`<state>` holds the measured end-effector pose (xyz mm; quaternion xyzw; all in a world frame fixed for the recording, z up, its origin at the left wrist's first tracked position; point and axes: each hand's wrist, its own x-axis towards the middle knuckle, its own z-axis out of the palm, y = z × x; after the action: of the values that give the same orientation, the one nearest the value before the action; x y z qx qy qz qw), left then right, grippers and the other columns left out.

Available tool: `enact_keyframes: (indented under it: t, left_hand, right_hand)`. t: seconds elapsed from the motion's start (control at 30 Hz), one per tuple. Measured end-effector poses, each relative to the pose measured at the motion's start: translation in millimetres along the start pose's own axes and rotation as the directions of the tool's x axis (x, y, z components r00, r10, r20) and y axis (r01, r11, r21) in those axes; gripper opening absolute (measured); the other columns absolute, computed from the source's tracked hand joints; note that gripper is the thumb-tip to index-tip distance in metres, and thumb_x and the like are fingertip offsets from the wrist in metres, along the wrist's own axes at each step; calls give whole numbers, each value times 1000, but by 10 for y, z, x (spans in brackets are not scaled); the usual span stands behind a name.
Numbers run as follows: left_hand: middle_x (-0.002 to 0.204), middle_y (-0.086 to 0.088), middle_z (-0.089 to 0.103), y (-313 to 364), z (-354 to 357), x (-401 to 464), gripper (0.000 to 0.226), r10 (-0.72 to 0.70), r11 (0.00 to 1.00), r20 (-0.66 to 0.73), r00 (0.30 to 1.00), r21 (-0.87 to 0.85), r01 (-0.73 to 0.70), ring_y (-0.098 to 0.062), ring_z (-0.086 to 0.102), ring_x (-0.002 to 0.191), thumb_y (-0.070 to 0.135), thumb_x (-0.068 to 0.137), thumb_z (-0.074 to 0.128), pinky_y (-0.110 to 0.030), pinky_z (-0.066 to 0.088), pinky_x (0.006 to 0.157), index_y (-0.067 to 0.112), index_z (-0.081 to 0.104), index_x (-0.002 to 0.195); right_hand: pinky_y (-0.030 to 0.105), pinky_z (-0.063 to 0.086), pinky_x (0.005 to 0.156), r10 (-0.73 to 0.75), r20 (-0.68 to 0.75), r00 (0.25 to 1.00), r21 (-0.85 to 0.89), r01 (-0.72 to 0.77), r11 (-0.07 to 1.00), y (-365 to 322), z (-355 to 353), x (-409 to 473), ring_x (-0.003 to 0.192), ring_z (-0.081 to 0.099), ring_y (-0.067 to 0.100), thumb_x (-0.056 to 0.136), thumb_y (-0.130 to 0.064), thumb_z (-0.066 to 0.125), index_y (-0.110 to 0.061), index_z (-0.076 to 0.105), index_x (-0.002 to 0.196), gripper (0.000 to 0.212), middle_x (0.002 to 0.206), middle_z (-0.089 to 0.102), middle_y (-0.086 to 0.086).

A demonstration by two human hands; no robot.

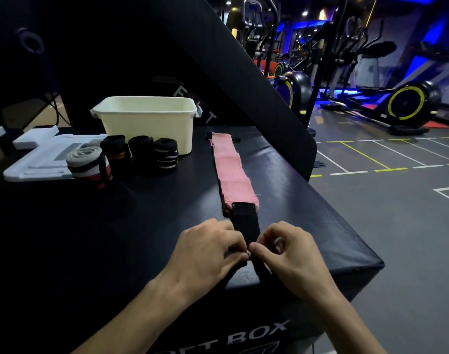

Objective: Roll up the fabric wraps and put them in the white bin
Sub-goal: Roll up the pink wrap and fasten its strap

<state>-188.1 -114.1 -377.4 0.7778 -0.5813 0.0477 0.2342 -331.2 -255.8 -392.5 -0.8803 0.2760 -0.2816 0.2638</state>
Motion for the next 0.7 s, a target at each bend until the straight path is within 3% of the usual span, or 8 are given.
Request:
enact_keyframes:
  t: [0.17, 0.3, 0.5, 0.7]
  left_hand:
    - [97, 16, 58, 20, 4, 18, 29, -10, 1000, 12, 1000, 1, 10, -4, 49, 94, 62, 96, 52, -27, 45, 74, 36, 64, 100]
    - [98, 16, 56, 64, -13, 44, 28, -54, 999, 63, 997, 2, 54, -4, 46, 99, 59, 99, 48, -25, 39, 77, 33, 61, 101]
    - [99, 13, 59, 104, -47, 88, 23, -137, 989, 164, 977, -27, 144, -11, 51, 105, 52, 102, 47, -34, 46, 90, 33, 56, 95]
    - [95, 11, 69, 119, -13, 204, 29, -279, 957, 211, 937, -22, 290, -17, 63, 101, 50, 99, 52, -34, 46, 79, 27, 69, 98]
  right_hand:
    - [32, 52, 66, -208, 55, 977, -14, 209, 978, 73, -80, -123, 78, 62, 7, 86, -46, 72, -34, 70, 86, 12, 87, 59, -15]
    - [33, 51, 64, -237, 39, 971, -127, 240, 962, 118, -51, -107, 76, 58, 7, 90, -44, 72, -35, 68, 89, 10, 87, 56, -16]
    - [30, 44, 62, -256, 71, 964, -211, 265, 941, 72, -39, -38, 81, 57, 9, 92, -42, 69, -32, 65, 87, 12, 88, 54, -14]
    - [39, 49, 56, -324, -32, 946, -259, 305, 916, 63, 52, 8, 74, 57, 17, 91, -41, 58, -25, 64, 79, 22, 85, 53, -11]
